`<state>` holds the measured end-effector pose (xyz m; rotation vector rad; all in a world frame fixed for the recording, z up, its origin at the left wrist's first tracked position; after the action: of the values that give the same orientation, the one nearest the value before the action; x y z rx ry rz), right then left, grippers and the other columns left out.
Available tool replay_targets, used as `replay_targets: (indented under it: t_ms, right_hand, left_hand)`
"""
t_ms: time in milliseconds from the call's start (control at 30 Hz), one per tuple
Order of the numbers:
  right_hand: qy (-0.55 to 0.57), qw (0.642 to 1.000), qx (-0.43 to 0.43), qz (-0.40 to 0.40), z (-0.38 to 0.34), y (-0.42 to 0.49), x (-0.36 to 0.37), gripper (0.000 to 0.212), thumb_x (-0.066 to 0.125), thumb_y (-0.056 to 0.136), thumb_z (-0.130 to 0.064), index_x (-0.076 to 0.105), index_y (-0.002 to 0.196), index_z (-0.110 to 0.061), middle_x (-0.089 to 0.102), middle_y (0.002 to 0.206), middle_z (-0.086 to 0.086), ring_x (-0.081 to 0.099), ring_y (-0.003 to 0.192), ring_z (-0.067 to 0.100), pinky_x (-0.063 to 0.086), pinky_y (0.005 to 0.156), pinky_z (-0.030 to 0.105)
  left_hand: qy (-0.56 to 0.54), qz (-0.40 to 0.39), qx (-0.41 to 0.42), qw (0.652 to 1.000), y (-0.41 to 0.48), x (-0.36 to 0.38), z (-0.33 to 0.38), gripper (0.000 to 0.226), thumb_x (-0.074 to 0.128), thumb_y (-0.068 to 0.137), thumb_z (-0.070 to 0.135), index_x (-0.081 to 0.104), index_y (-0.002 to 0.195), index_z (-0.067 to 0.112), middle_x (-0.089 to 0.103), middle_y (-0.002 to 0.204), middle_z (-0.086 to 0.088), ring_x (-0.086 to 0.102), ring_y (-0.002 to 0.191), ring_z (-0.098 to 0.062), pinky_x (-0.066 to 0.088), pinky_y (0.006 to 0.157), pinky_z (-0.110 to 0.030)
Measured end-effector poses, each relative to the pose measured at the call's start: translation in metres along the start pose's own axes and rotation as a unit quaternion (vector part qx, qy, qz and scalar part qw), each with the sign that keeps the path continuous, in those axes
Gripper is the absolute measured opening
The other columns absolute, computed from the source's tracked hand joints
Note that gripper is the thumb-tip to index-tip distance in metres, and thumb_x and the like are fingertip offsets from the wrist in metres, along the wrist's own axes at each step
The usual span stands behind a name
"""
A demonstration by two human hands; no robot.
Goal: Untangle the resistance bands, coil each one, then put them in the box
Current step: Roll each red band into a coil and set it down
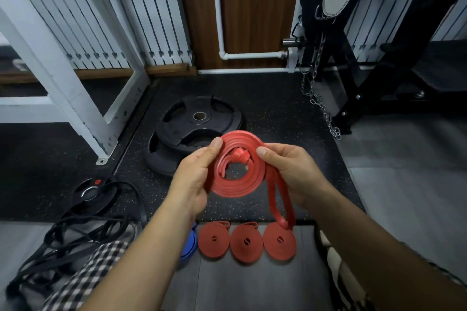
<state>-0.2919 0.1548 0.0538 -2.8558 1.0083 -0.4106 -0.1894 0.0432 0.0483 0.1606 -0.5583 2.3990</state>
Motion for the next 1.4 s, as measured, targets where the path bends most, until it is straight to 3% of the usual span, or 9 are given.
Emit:
replay_targets:
  t_ms: [100, 267, 433, 600, 867, 1100, 1267, 1333, 1400]
  right_hand:
    - [-0.045, 0.998, 0.017, -0.041, 0.0, -0.003, -0.001, 0.02, 0.052, 0.091, -0.007, 0.071, 0.088, -0.013, 0.072, 0.074, 0.006, 0.066, 0.062, 0.011, 0.053, 0.06, 0.021]
    - [-0.119, 0.987, 0.026, -0.106, 0.001, -0.009, 0.008, 0.016, 0.056, 0.088, -0.006, 0.068, 0.098, -0.01, 0.071, 0.092, 0.017, 0.068, 0.077, 0.019, 0.057, 0.073, 0.026]
    - [-0.118, 0.987, 0.024, -0.109, -0.003, -0.008, 0.008, 0.017, 0.055, 0.09, -0.011, 0.069, 0.1, -0.014, 0.071, 0.095, 0.017, 0.069, 0.082, 0.022, 0.057, 0.078, 0.03]
    - [-0.141, 0.989, 0.018, -0.045, -0.005, -0.004, -0.004, 0.007, 0.06, 0.087, -0.013, 0.066, 0.087, -0.015, 0.07, 0.077, 0.008, 0.066, 0.065, 0.015, 0.057, 0.071, 0.037]
    - [0.007, 0.994, 0.085, -0.073, -0.001, -0.002, -0.014, 0.013, 0.067, 0.063, -0.017, 0.072, 0.074, -0.012, 0.068, 0.067, 0.007, 0.063, 0.054, 0.009, 0.054, 0.056, 0.019]
    - [-0.07, 0.982, 0.137, -0.11, 0.005, -0.001, -0.019, 0.017, 0.07, 0.058, -0.017, 0.072, 0.075, -0.013, 0.068, 0.063, 0.001, 0.059, 0.051, 0.007, 0.049, 0.05, 0.015]
    - [-0.037, 0.986, 0.116, -0.113, 0.008, -0.001, -0.013, 0.022, 0.068, 0.061, -0.015, 0.068, 0.082, -0.008, 0.068, 0.065, 0.001, 0.06, 0.053, 0.005, 0.049, 0.05, 0.014]
    - [0.0, 0.99, 0.096, -0.103, 0.012, -0.001, -0.009, 0.021, 0.067, 0.064, -0.018, 0.071, 0.084, -0.011, 0.07, 0.072, 0.003, 0.064, 0.06, 0.008, 0.054, 0.058, 0.019]
    - [0.027, 0.993, 0.067, -0.092, 0.017, 0.0, -0.004, 0.022, 0.065, 0.068, -0.022, 0.074, 0.089, -0.018, 0.072, 0.087, 0.008, 0.067, 0.08, 0.02, 0.054, 0.082, 0.04]
  left_hand:
    - [0.117, -0.043, 0.036, 0.992, 0.0, -0.005, 0.014, 0.03, 0.066, 0.062, 0.042, 0.069, 0.08, 0.018, 0.069, 0.07, 0.001, 0.06, 0.062, -0.011, 0.048, 0.062, -0.023]
    - [0.24, -0.16, 0.017, 0.957, -0.009, 0.002, 0.014, 0.026, 0.07, 0.072, 0.019, 0.07, 0.094, 0.006, 0.071, 0.08, -0.009, 0.065, 0.068, -0.014, 0.053, 0.067, -0.023]
    - [0.163, -0.108, 0.047, 0.98, -0.008, 0.004, 0.011, 0.017, 0.071, 0.069, 0.019, 0.068, 0.079, 0.006, 0.066, 0.063, -0.004, 0.06, 0.053, -0.01, 0.051, 0.054, -0.02]
    - [0.088, -0.062, 0.052, 0.993, -0.005, -0.002, 0.016, 0.007, 0.063, 0.082, 0.011, 0.064, 0.08, 0.005, 0.065, 0.058, -0.003, 0.06, 0.048, -0.009, 0.052, 0.051, -0.02]
    - [0.067, -0.12, 0.038, 0.99, -0.009, 0.004, 0.016, 0.011, 0.065, 0.071, 0.021, 0.063, 0.077, 0.011, 0.064, 0.059, -0.003, 0.058, 0.05, -0.01, 0.051, 0.053, -0.02]
    - [0.082, -0.122, 0.051, 0.988, -0.008, 0.004, 0.012, 0.009, 0.065, 0.073, 0.015, 0.066, 0.078, 0.008, 0.065, 0.059, -0.004, 0.058, 0.05, -0.01, 0.052, 0.053, -0.018]
    - [0.058, -0.1, 0.051, 0.992, -0.007, 0.001, 0.011, 0.02, 0.065, 0.066, 0.021, 0.066, 0.081, 0.008, 0.067, 0.062, -0.003, 0.061, 0.053, -0.01, 0.053, 0.055, -0.021]
    - [0.031, -0.071, 0.053, 0.996, -0.004, -0.002, 0.011, 0.015, 0.066, 0.068, 0.02, 0.066, 0.078, 0.009, 0.066, 0.062, -0.003, 0.061, 0.054, -0.011, 0.054, 0.059, -0.024]
    - [-0.003, -0.035, 0.054, 0.998, -0.001, -0.007, 0.011, 0.012, 0.066, 0.07, 0.019, 0.065, 0.078, 0.01, 0.067, 0.061, -0.002, 0.062, 0.053, -0.01, 0.055, 0.059, -0.023]
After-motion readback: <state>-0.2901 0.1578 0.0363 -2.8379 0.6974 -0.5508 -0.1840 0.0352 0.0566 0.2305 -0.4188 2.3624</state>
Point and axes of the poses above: each hand's wrist, its own y-axis towards the middle knuckle, its own x-axis out of the palm, z = x × y, the point moved 5 cm from there along y, towards the middle knuckle
